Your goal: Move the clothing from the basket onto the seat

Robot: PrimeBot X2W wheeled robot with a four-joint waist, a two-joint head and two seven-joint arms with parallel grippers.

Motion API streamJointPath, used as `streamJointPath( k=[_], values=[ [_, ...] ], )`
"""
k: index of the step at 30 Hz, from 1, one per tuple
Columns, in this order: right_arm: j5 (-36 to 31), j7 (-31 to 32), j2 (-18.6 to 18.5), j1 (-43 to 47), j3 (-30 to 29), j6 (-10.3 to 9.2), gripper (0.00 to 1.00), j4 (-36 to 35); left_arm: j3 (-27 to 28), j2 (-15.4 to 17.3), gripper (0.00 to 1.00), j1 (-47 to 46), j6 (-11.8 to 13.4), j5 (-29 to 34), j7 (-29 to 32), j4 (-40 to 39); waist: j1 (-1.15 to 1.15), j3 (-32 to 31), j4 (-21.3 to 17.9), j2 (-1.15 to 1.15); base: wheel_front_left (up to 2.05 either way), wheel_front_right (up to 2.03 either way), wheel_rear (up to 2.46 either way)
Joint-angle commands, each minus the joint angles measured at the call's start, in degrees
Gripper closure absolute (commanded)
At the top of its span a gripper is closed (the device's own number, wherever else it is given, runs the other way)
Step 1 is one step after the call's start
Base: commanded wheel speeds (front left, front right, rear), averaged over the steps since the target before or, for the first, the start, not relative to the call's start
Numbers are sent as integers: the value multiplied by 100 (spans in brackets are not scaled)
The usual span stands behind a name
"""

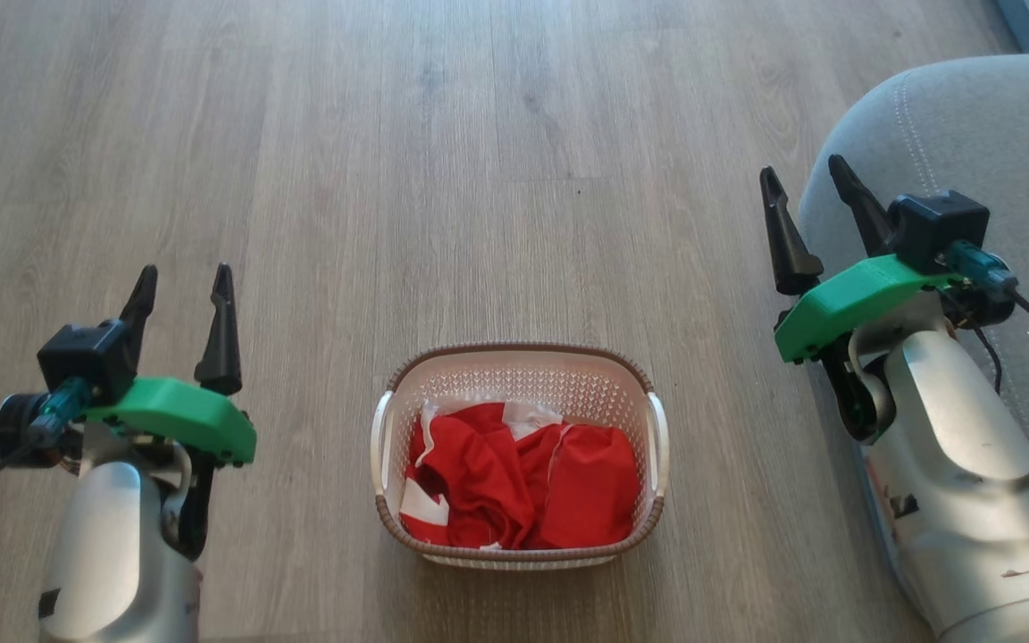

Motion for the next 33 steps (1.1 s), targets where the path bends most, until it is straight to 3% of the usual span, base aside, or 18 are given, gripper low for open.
streamJointPath(
  k=[1,8,16,33],
  values=[
    [-60,-59,77,-163,73,2,0,-214,169,98,0,-155,-6,38,-72,-165,0,20,-1,0,0,0,0],
    [-80,-59,60,-302,40,2,0,-430,83,30,0,-161,-6,-19,-72,-159,0,383,-22,0,0,0,0],
    [-158,-59,81,-697,-39,2,0,-1011,-202,-37,0,-348,-6,-175,-72,-114,0,1292,-165,0,0,0,0],
    [-413,-59,48,-1697,-193,2,0,-2170,-1805,-90,0,-1259,-6,-971,-72,439,0,3643,-449,0,0,0,0]
  ],
)
